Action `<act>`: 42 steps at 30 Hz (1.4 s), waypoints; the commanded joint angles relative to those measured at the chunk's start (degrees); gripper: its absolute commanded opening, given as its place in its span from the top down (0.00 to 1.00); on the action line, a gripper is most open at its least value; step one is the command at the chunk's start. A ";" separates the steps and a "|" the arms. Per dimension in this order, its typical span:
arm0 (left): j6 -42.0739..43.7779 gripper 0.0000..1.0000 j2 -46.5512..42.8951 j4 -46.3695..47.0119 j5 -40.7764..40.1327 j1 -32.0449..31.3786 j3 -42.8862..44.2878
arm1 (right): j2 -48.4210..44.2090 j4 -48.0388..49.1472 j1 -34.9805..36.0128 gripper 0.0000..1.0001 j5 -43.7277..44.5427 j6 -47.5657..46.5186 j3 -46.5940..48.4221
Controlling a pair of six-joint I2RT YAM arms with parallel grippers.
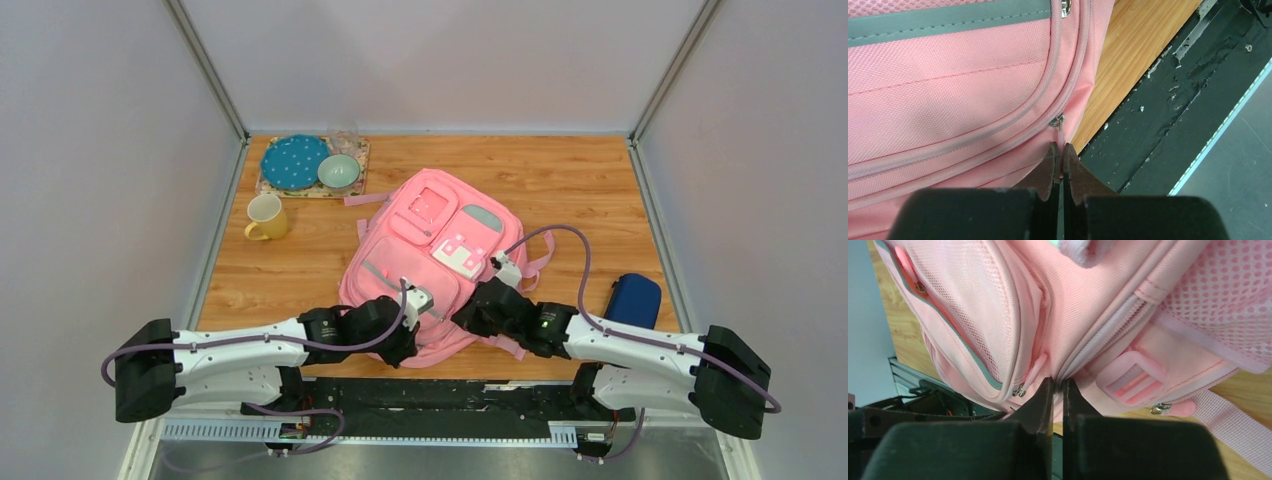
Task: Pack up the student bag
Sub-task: Unzip the student bag at the center of the board.
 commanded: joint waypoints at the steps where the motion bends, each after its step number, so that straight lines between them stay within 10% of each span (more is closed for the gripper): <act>1: 0.65 1.00 -2.81 0.59 -0.32 -0.22 -0.56 | -0.62 2.72 -0.98 1.00 0.74 0.67 2.26; 22: 4.68 1.00 -12.13 -19.03 -24.60 8.04 0.41 | -10.13 -7.24 -18.82 1.00 -4.96 -10.67 7.36; 28: 5.75 0.29 -16.34 -11.37 -12.89 8.04 0.49 | -8.80 -6.88 -18.82 1.00 -10.06 -12.08 8.76; 42: 20.56 0.22 -10.21 -3.47 -7.78 0.94 7.53 | -12.67 -2.21 -18.65 1.00 -17.89 -6.80 9.90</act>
